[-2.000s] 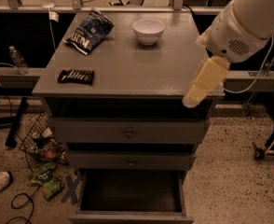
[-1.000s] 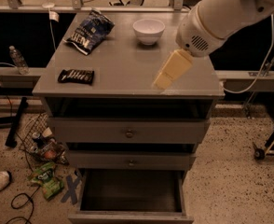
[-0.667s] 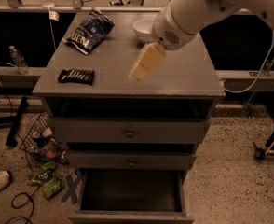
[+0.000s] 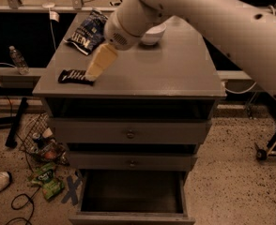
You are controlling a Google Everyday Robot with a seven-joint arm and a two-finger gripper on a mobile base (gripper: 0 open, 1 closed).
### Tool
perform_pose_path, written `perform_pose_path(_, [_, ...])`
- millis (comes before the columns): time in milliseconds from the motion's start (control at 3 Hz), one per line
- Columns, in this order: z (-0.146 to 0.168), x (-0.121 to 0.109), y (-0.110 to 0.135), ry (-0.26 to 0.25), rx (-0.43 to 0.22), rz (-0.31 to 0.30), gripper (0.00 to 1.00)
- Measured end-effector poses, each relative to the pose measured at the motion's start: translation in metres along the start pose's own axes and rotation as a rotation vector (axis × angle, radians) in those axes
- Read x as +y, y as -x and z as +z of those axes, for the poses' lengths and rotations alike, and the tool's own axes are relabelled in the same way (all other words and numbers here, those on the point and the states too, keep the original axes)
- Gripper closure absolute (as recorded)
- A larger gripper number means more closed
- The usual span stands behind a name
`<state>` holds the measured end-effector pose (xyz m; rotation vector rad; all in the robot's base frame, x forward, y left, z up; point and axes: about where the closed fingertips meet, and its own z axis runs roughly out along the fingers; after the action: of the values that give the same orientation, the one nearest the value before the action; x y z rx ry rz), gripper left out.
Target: Place rxbar chocolate into bottom drawer
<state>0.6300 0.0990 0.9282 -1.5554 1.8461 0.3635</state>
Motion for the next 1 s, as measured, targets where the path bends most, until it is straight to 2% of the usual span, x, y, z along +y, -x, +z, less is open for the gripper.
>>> perform_pose_path(333, [0.045, 0.01, 0.012, 0.036, 0.026, -0.001, 0.0])
perform_pose_path(1000, [0.096, 0.002, 0.021, 0.065, 0.06, 0.034, 0.0])
